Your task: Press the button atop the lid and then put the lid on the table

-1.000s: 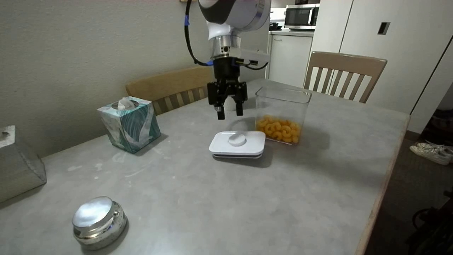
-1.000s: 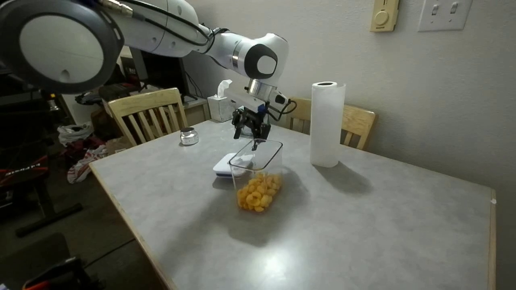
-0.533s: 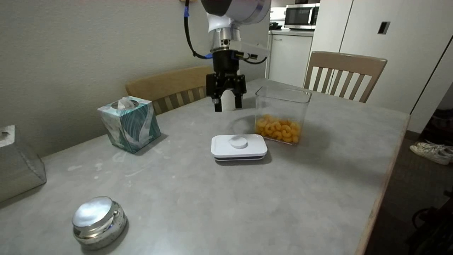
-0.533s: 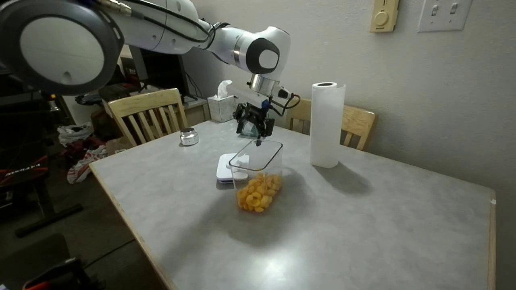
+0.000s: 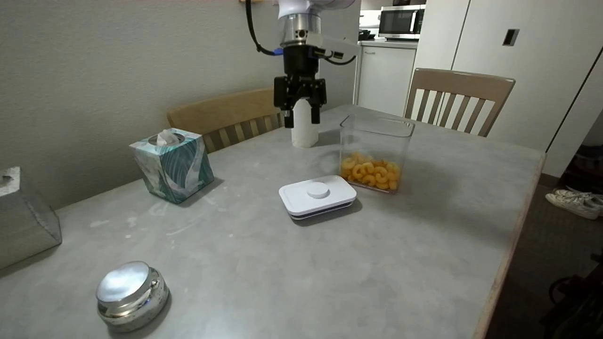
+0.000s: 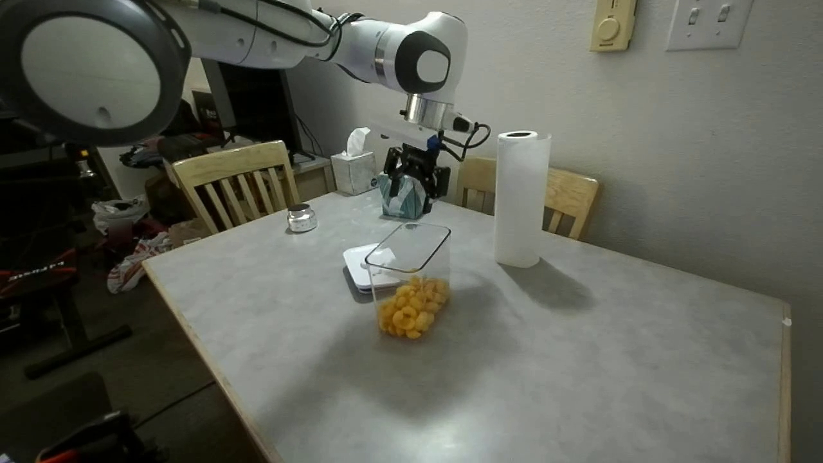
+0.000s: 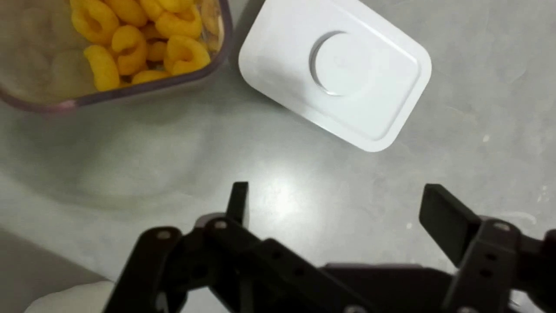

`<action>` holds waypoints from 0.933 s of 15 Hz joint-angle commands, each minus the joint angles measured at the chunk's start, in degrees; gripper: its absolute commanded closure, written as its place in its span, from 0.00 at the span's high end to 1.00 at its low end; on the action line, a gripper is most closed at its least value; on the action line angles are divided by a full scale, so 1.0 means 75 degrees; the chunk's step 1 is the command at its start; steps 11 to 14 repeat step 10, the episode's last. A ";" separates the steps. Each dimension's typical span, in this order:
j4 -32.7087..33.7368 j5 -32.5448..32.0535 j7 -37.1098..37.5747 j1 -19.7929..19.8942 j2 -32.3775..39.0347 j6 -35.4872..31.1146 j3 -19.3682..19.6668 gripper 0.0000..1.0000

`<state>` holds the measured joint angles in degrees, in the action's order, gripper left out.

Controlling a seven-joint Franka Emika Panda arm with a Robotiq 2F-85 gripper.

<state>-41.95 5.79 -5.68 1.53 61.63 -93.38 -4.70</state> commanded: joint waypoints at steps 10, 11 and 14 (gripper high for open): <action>0.0315 -0.0447 -0.0022 -0.0010 -0.0285 0.0001 0.0015 1.00; 0.0315 -0.0447 -0.0022 -0.0010 -0.0285 0.0001 0.0015 1.00; 0.0315 -0.0447 -0.0022 -0.0010 -0.0285 0.0001 0.0015 1.00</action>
